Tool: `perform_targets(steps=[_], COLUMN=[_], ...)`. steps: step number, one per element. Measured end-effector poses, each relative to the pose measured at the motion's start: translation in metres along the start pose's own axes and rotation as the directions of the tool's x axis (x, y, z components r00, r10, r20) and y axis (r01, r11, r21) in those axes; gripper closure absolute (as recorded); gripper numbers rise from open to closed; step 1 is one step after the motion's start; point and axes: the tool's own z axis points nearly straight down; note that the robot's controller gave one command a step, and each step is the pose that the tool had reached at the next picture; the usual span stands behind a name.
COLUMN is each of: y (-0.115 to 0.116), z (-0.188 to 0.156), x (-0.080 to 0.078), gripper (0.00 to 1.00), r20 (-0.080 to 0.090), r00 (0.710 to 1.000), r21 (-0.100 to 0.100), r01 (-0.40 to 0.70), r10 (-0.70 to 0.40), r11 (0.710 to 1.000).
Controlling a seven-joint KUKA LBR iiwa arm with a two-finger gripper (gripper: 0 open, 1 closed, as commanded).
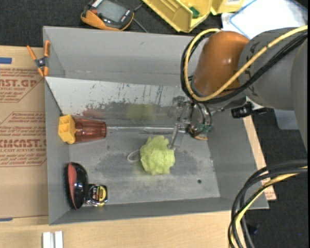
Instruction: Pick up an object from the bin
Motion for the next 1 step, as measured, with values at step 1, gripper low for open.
perform_targets(steps=[1], y=[-0.0042], z=[0.0226], x=[0.0196], gripper=[0.00], r20=[-0.007], r00=[0.998], r21=[0.000], r01=[-0.069], r10=[0.069], r11=[0.998])
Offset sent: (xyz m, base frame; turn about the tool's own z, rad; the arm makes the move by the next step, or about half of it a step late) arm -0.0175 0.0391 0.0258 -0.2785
